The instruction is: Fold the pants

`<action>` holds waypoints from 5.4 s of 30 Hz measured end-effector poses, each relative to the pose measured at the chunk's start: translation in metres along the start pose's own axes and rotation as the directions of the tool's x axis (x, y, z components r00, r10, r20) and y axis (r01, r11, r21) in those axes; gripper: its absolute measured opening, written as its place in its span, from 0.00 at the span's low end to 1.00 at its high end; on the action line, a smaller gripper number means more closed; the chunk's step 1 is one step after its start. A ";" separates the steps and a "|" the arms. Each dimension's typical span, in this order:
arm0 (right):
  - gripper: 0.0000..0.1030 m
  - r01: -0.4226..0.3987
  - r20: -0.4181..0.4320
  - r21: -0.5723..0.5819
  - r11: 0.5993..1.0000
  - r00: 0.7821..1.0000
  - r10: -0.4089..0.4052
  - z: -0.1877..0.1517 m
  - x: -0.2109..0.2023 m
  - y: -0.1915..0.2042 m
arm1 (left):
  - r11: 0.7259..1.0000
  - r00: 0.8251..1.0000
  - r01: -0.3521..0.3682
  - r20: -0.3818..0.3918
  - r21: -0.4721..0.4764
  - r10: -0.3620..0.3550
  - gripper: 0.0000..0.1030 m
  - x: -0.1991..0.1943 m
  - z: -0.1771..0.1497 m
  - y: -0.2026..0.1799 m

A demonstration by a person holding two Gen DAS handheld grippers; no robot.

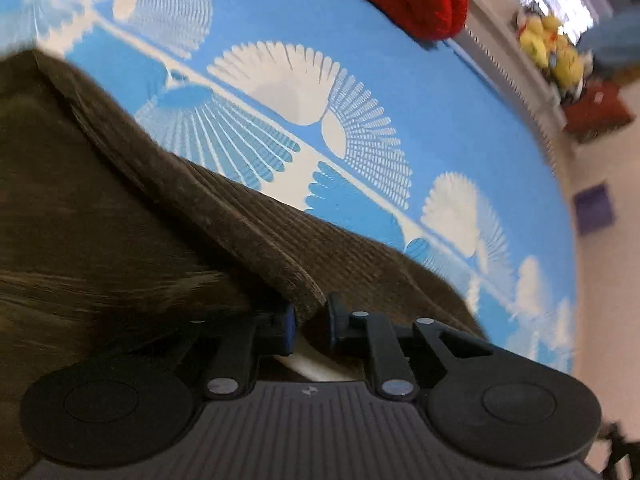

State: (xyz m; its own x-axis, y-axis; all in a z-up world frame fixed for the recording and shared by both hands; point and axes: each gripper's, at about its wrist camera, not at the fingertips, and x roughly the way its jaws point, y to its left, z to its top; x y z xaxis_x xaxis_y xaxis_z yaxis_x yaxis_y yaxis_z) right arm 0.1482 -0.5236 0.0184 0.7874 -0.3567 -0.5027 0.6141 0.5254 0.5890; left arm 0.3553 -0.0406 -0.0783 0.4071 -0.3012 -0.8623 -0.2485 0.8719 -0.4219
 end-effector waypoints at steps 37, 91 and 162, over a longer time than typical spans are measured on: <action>0.49 -0.028 -0.548 -0.528 0.849 0.774 -0.316 -0.059 0.172 -0.042 | 0.709 0.992 -0.058 -0.037 0.703 0.118 0.51 0.062 -0.028 -0.029; 0.13 0.071 -0.320 0.141 0.987 0.947 -0.022 -0.025 0.248 -0.050 | 0.420 0.991 0.102 -0.127 0.902 0.031 0.10 0.075 -0.077 -0.051; 0.42 0.178 -0.451 -0.112 0.978 0.867 -0.210 -0.045 -0.065 -0.185 | 0.963 0.962 -0.174 0.244 0.205 0.122 0.34 -0.179 -0.123 0.285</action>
State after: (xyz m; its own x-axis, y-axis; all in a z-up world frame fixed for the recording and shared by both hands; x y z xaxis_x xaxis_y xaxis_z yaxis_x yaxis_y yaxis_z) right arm -0.0194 -0.5623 -0.0864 0.5298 -0.0710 -0.8451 0.7345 0.5366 0.4154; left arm 0.1037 0.2147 -0.0787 0.5755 -0.0892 -0.8129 -0.1305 0.9713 -0.1990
